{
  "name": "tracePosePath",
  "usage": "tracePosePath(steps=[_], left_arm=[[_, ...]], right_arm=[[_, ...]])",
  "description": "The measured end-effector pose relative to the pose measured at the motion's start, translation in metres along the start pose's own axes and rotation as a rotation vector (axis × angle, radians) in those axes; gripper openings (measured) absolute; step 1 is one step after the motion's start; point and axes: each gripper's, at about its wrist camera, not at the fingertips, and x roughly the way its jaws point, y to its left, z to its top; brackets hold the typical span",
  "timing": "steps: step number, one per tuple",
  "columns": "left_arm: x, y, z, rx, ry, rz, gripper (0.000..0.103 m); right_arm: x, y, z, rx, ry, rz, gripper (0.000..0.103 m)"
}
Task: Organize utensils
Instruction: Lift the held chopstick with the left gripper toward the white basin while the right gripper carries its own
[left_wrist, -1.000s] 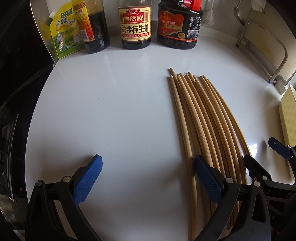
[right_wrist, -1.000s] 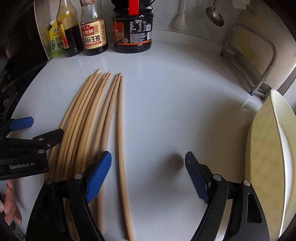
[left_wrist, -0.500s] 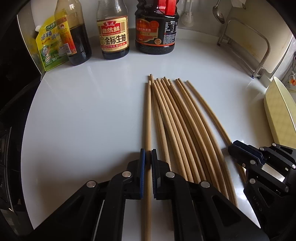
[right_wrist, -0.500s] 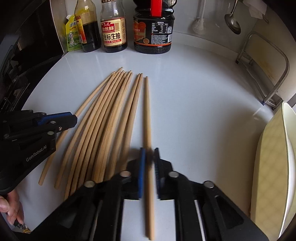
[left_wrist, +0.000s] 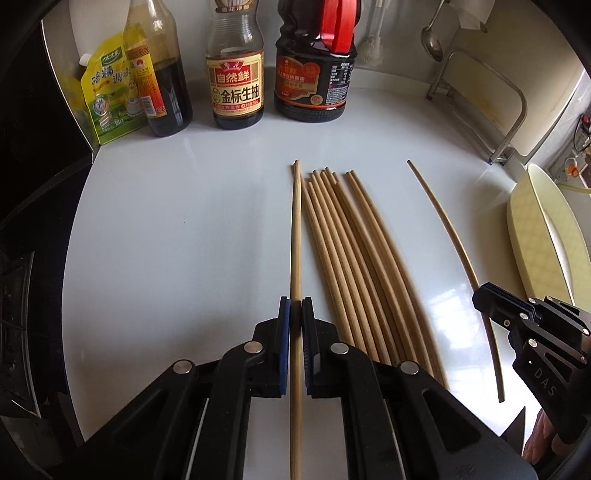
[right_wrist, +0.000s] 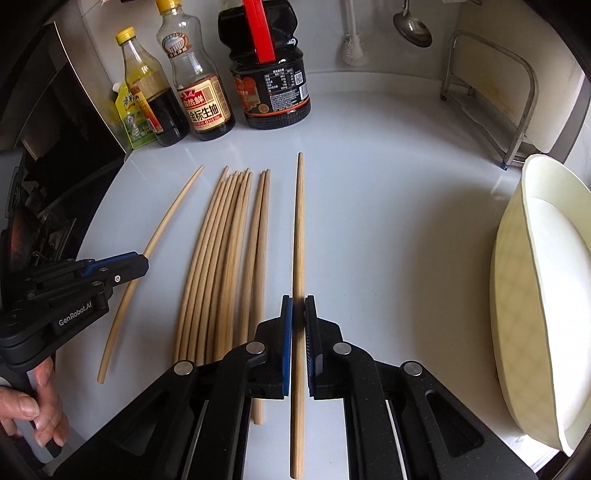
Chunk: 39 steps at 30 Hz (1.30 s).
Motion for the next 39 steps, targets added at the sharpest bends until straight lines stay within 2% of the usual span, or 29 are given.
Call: tracePosePath(steps=[8, 21, 30, 39], left_arm=[[-0.031, -0.041, 0.012, 0.075, -0.029, -0.071, 0.007], [-0.061, -0.153, 0.034, 0.26, -0.087, -0.192, 0.007], [-0.073, -0.226, 0.043, 0.359, -0.102, -0.279, 0.007], [-0.069, -0.287, 0.055, 0.432, -0.097, -0.33, 0.007]], right_arm=[[-0.05, -0.022, -0.005, 0.051, -0.053, -0.012, 0.006], [-0.123, -0.115, -0.026, 0.215, -0.158, -0.121, 0.006], [-0.153, -0.174, -0.038, 0.308, -0.197, -0.169, 0.006], [-0.159, -0.224, -0.045, 0.379, -0.206, -0.178, 0.006]])
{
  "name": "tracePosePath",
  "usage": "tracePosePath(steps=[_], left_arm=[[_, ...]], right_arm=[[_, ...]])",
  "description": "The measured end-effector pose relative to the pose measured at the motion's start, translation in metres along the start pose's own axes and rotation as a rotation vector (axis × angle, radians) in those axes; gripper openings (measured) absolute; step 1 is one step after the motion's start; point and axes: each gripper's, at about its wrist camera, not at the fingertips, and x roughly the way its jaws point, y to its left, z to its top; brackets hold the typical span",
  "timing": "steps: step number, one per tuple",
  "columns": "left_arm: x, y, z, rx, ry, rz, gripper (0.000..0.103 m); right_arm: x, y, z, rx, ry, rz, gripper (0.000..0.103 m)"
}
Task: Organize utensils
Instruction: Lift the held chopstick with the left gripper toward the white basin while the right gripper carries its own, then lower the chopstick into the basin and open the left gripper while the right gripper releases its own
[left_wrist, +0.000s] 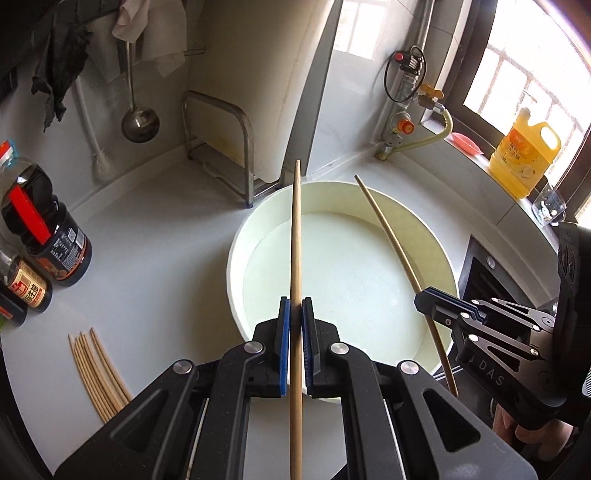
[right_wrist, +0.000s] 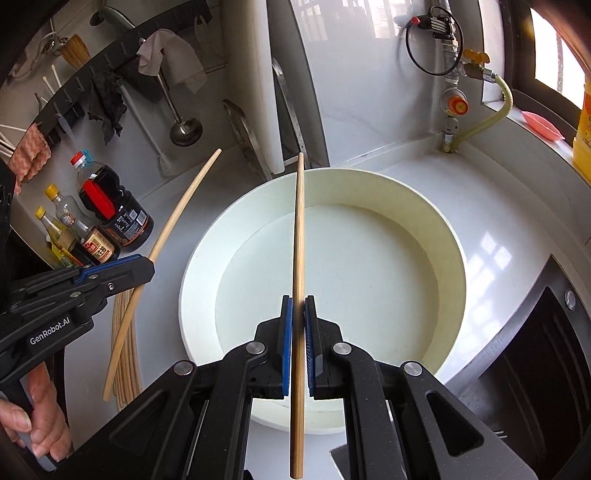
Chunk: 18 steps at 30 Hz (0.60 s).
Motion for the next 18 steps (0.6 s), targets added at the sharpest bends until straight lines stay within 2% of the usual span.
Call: tracePosePath(steps=[9, 18], left_arm=[[0.038, -0.025, 0.019, 0.033, 0.048, -0.024, 0.007], [0.073, -0.031, 0.031, 0.038, 0.099, -0.02, 0.007]], right_arm=[[0.023, -0.028, 0.007, 0.053, 0.035, -0.003, 0.006], [0.044, -0.043, 0.011, 0.078, 0.069, -0.016, 0.006]])
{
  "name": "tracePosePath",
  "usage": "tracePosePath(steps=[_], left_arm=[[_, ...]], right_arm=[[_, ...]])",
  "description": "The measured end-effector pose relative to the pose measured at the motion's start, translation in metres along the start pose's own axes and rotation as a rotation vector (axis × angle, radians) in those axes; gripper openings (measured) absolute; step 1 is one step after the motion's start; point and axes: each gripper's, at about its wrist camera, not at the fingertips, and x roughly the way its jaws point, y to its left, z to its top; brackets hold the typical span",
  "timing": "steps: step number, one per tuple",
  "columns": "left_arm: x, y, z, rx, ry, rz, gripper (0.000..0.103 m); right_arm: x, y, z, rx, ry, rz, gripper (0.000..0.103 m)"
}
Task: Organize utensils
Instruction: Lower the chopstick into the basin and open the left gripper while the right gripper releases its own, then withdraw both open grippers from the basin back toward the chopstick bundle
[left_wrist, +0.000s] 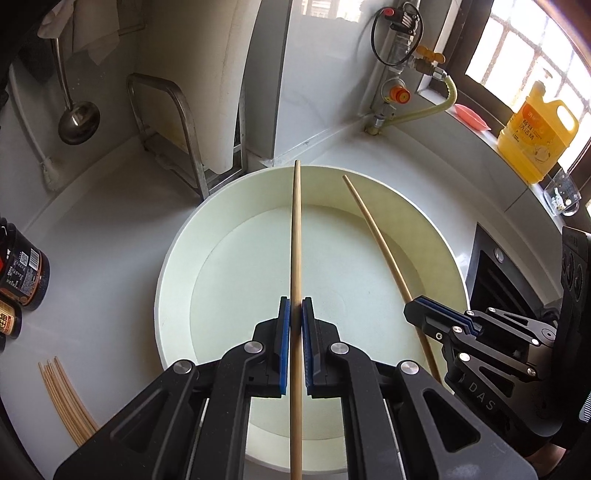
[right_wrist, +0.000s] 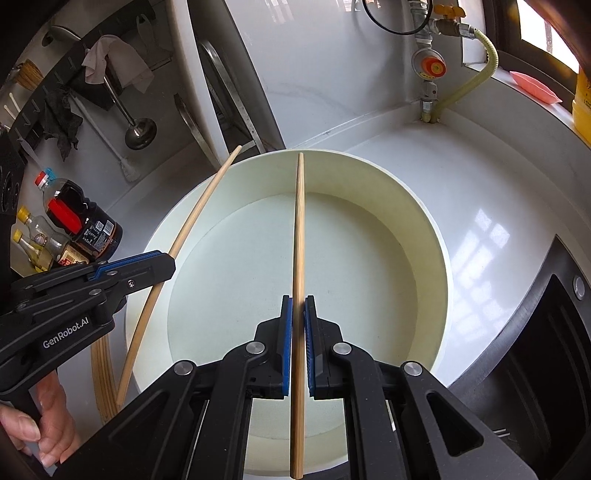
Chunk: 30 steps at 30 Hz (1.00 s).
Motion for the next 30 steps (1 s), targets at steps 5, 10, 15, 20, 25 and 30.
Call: tracePosePath(steps=[5, 10, 15, 20, 25, 30], left_arm=[[0.008, -0.001, 0.001, 0.001, 0.017, 0.008, 0.007], [0.006, 0.003, 0.0, -0.006, 0.03, 0.052, 0.008], [-0.009, 0.015, -0.002, -0.03, -0.003, 0.101, 0.057], [-0.025, 0.028, -0.008, -0.066, -0.027, 0.121, 0.062], [-0.036, 0.038, -0.02, -0.095, -0.025, 0.132, 0.066], [-0.048, 0.043, -0.032, -0.109, -0.03, 0.136, 0.07]], right_arm=[[0.003, -0.002, 0.0, -0.003, 0.006, -0.012, 0.006], [-0.001, -0.005, 0.0, 0.014, 0.0, -0.027, 0.008], [-0.012, -0.008, -0.002, 0.019, -0.028, -0.041, 0.021], [-0.021, -0.006, -0.005, 0.022, -0.036, -0.03, 0.026], [-0.029, 0.002, -0.011, 0.022, -0.041, -0.015, 0.035], [-0.035, 0.011, -0.017, 0.014, -0.039, -0.005, 0.036]])
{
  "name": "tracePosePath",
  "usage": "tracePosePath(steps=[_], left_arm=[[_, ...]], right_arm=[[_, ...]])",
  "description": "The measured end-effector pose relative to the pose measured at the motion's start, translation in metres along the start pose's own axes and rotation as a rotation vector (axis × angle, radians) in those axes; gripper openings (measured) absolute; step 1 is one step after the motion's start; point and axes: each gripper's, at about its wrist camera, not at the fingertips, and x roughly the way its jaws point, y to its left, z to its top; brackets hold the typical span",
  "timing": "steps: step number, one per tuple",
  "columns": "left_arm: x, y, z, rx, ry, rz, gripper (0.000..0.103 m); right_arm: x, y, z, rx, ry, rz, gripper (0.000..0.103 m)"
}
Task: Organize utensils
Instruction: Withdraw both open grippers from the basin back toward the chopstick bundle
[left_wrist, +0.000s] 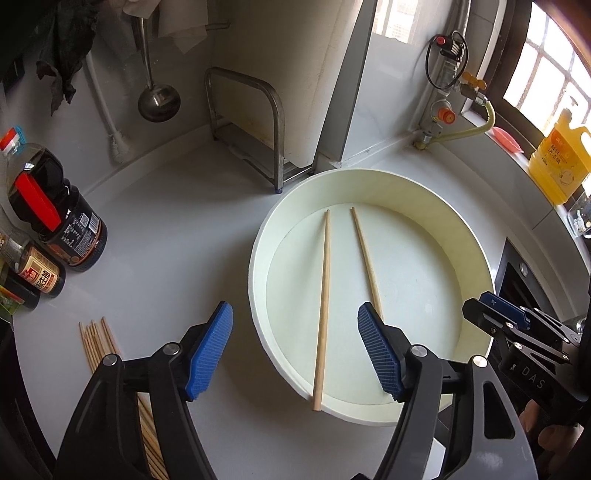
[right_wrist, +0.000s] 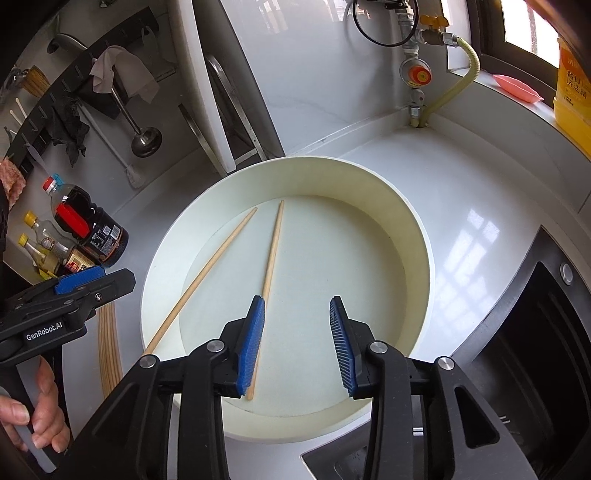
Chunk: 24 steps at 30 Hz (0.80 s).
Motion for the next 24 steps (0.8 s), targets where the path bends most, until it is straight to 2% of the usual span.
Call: tracePosePath(steps=[24], left_arm=[[-0.044, 0.044, -0.047, -0.066, -0.026, 0.025, 0.07]], right_arm=[[-0.016, 0.052, -0.031, -0.082, 0.012, 0.045, 0.038]])
